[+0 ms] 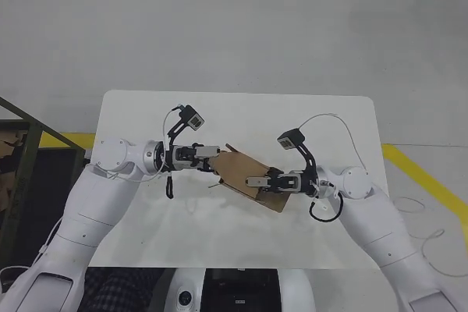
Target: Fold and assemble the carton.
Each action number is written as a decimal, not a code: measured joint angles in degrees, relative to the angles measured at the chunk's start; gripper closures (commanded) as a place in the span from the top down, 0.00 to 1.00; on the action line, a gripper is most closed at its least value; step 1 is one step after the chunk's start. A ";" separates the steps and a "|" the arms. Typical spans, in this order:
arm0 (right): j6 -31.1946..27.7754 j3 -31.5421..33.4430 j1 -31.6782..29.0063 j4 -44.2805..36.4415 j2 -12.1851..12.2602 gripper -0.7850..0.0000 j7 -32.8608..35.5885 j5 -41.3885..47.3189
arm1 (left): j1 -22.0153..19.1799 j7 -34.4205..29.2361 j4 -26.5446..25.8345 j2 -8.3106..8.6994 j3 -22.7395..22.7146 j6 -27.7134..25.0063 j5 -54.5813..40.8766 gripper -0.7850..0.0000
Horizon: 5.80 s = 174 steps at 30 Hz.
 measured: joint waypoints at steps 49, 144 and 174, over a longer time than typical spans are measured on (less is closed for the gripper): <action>0.70 6.18 -1.35 2.10 0.72 0.00 -6.51 -2.82 | 1.78 -0.64 0.37 0.62 -3.86 0.66 1.13 1.00; 1.69 -1.20 -1.67 0.30 -1.46 0.00 -1.00 0.70 | 1.52 0.88 -2.46 -0.24 -3.13 1.50 -1.13 1.00; 3.57 0.49 -1.48 0.69 -1.15 0.00 0.80 1.18 | 1.18 -1.56 -1.08 1.53 -6.09 -8.96 16.80 1.00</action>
